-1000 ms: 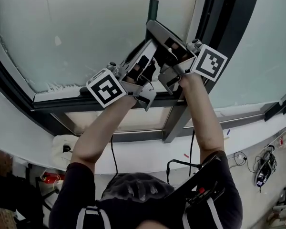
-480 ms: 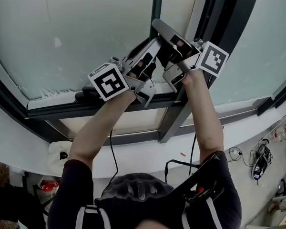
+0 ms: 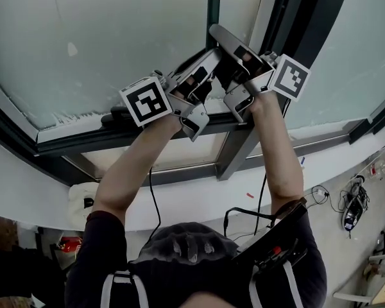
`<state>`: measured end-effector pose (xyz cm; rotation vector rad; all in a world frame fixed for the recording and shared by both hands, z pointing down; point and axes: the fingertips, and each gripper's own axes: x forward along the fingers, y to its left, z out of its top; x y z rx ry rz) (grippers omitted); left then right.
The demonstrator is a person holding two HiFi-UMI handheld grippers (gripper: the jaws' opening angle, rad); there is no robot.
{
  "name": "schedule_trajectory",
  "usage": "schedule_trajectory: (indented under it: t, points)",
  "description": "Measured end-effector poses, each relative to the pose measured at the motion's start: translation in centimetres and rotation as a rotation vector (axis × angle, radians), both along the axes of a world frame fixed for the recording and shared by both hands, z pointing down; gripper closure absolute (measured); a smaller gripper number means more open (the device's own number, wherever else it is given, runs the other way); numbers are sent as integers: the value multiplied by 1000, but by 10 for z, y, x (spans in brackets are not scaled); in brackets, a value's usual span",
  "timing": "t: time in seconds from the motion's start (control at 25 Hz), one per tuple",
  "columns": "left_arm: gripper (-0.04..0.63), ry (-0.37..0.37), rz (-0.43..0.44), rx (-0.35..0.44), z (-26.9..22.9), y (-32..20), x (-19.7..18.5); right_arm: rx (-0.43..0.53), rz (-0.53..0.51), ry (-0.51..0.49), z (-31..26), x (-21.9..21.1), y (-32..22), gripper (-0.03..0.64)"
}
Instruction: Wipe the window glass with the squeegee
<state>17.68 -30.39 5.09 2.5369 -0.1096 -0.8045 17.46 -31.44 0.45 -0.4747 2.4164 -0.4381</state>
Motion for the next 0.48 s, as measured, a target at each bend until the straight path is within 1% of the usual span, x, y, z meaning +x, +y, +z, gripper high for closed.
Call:
schedule_trajectory:
  t: [0.24, 0.48]
  points:
    - [502, -28, 17, -37, 48, 21, -2, -38, 5, 11, 47, -4, 21, 518]
    - [502, -61, 21, -75, 71, 24, -9, -79, 13, -3, 70, -9, 21, 518]
